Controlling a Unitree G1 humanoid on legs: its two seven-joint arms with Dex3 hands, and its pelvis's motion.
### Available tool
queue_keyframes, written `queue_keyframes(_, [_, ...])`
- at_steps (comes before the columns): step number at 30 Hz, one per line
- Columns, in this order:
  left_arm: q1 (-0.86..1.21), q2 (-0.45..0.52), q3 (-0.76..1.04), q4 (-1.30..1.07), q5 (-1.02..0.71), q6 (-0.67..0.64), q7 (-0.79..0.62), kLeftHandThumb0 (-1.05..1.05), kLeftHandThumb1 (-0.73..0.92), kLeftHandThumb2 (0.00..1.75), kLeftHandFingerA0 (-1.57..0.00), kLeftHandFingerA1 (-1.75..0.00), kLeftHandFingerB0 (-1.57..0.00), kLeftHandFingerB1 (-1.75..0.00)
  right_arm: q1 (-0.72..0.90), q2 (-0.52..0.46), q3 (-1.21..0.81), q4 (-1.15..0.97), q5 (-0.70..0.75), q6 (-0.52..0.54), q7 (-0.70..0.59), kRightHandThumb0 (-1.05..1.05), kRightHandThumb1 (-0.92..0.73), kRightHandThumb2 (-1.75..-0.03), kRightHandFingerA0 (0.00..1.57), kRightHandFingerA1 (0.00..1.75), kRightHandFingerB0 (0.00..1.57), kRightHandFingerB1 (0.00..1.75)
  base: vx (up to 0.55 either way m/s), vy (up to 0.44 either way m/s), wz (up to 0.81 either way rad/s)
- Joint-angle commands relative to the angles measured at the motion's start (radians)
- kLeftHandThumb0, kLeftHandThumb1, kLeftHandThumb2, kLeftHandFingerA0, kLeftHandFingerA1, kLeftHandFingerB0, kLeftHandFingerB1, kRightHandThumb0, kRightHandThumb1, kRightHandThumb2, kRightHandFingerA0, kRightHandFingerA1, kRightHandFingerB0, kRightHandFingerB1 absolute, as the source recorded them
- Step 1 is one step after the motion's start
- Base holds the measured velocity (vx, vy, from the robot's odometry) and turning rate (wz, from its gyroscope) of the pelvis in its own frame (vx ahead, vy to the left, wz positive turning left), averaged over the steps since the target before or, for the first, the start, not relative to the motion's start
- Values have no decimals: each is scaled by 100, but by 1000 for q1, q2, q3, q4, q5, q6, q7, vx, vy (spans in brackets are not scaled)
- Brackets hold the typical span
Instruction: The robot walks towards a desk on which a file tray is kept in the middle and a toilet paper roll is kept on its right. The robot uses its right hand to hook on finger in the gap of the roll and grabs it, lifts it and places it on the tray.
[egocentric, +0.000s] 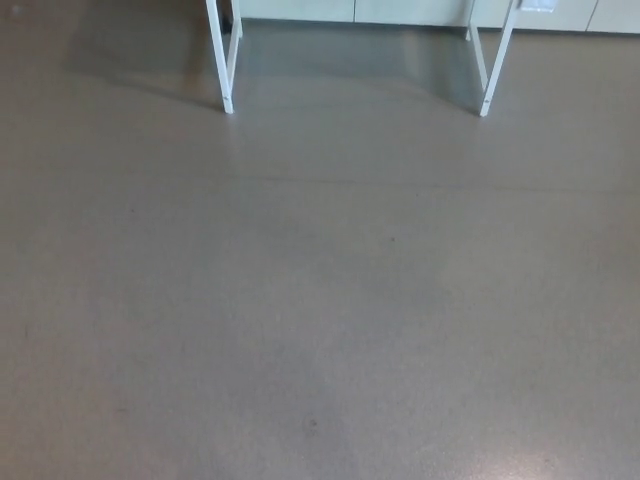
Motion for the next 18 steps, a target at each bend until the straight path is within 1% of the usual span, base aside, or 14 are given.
queue_keyframes(1, [-8,10,1,15,-8,-40,-2,-76,63,59,-34,-81,-52,-64,-3,-29,4,3,26,-37,2,-65,-47,-82,0,23,1,19,-155,-1,25])
queue_keyframes(2, [-4,9,3,7,-11,-33,-3,-74,63,59,-33,-78,-51,-62,-3,-29,6,4,27,-37,2,-65,-47,-82,0,23,1,19,-152,16,-1])
queue_keyframes(5, [1,9,9,1,-23,-30,-25,-72,66,60,-28,-77,-47,-62,-4,-31,9,5,30,-38,2,-65,-47,-82,0,23,1,19,61,28,-2])
queue_keyframes(6, [-8,5,19,10,-32,-19,-19,-72,65,58,-29,-80,-48,-63,-4,-31,10,5,31,-39,2,-65,-47,-82,0,23,1,19,140,109,-1])
queue_keyframes(8, [-8,7,13,15,-22,-28,-16,-74,64,59,-30,-79,-50,-63,-3,-31,12,5,32,-39,1,-65,-47,-82,0,23,1,19,138,164,-10])
queue_keyframes(9, [-8,8,11,23,-19,-36,-17,-77,64,59,-31,-87,-51,-65,-2,-32,12,6,33,-39,2,-65,-47,-82,0,23,1,19,154,229,-15])
queue_keyframes(10, [-5,9,7,30,-15,-45,-22,-75,49,90,-35,-74,-45,-66,1,-33,12,6,34,-39,3,-65,-47,-82,0,23,1,19,247,295,-24])
queue_keyframes(11, [0,9,5,19,-14,-43,-21,-74,65,60,-31,-81,-50,-61,1,-33,12,7,35,-40,3,-65,-47,-82,0,23,1,19,218,520,-28])
queue_keyframes(12, [0,8,8,17,-17,-41,-20,-74,65,60,-31,-81,-50,-61,1,-33,13,7,35,-40,3,-65,-47,-82,0,23,1,19,214,491,-6])
queue_keyframes(14, [-3,12,0,34,-9,-56,-22,-76,66,60,-32,-83,-50,-63,1,-33,14,8,36,-41,3,-65,-47,-82,0,23,1,19,261,233,12])
queue_keyframes(17, [-5,14,1,29,-16,-46,-34,-74,66,60,-29,-83,-48,-62,1,-34,16,8,38,-41,3,-65,-47,-82,0,23,1,19,219,91,5])
queue_keyframes(18, [2,14,-4,17,-11,-44,-29,-73,67,60,-30,-80,-48,-60,1,-34,16,9,38,-41,3,-65,-47,-82,0,23,1,19,242,61,8])
